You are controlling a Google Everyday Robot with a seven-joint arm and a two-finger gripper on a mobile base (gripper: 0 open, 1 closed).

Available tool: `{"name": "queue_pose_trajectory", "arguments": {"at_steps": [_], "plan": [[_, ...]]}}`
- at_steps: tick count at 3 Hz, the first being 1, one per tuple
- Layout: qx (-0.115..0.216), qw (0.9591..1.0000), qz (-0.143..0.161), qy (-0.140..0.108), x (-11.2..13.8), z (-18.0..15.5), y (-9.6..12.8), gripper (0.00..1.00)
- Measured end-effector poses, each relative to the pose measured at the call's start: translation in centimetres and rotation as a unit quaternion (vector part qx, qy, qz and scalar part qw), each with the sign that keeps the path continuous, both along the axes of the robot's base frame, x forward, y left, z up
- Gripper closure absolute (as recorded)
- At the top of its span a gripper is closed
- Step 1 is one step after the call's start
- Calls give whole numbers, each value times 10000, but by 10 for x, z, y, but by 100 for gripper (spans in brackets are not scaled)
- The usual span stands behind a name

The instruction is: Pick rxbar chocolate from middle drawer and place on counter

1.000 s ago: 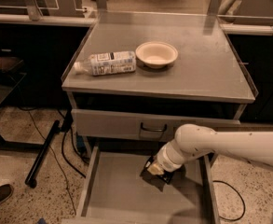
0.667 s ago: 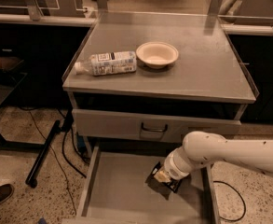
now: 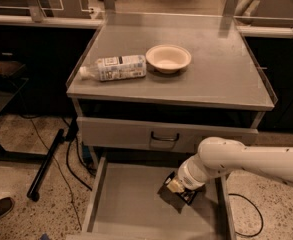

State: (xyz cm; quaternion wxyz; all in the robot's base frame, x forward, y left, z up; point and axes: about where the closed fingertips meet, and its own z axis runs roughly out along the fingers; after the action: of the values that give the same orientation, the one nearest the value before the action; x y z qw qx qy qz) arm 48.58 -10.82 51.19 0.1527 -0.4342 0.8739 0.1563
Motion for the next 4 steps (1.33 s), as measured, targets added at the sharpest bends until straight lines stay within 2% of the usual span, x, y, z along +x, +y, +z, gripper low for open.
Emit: {"name": "queue_pose_trajectory", "arguments": {"at_steps": [1, 2, 3, 4], "plan": [[-87, 9993, -359, -88, 2, 29, -17, 100], [-363, 9962, -722, -312, -1, 72, -46, 100], [-674, 9885, -1031, -879, -5, 140, -78, 100], [-675, 9880, -1024, -934, -5, 145, -77, 100]]}}
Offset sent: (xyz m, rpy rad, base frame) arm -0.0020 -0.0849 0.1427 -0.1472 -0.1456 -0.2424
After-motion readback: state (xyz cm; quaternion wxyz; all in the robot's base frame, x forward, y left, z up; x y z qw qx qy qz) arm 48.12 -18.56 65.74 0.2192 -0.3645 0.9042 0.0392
